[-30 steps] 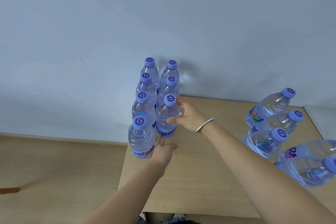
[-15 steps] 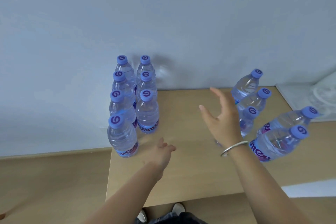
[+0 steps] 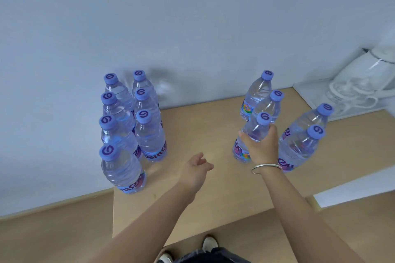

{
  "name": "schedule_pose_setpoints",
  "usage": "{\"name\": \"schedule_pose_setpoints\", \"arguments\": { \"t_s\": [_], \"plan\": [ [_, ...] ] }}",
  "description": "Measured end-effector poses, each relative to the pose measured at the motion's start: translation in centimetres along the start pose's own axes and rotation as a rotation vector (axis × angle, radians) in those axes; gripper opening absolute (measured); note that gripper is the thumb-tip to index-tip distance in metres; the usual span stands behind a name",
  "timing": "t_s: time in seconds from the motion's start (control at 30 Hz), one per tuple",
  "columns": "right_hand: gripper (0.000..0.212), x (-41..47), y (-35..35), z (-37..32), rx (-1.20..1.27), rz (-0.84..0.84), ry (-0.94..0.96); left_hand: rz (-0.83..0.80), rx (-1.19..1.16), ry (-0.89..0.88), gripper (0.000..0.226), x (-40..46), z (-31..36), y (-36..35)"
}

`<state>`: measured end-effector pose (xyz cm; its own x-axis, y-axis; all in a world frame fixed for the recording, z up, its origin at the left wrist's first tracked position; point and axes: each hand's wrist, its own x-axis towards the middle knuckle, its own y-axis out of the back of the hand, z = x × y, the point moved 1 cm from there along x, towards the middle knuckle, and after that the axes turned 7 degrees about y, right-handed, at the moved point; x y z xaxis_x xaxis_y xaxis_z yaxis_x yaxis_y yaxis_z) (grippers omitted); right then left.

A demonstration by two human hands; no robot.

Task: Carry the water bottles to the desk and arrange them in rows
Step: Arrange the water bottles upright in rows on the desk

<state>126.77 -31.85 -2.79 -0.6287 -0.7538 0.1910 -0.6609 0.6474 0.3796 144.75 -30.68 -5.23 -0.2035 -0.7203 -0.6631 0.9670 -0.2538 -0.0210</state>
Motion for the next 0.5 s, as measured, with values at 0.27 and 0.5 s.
{"name": "schedule_pose_setpoints", "arguments": {
  "t_s": [0.27, 0.5],
  "plan": [
    [0.045, 0.2, 0.6, -0.3, 0.041, -0.112, 0.034, -0.071, 0.014, 0.017, 0.047, -0.7, -0.4, 1.2],
    [0.044, -0.2, 1.6, -6.4, 0.297, -0.49, 0.176, -0.185, -0.083, -0.01, 0.043, -1.3, -0.6, 2.6]
  ]
}}
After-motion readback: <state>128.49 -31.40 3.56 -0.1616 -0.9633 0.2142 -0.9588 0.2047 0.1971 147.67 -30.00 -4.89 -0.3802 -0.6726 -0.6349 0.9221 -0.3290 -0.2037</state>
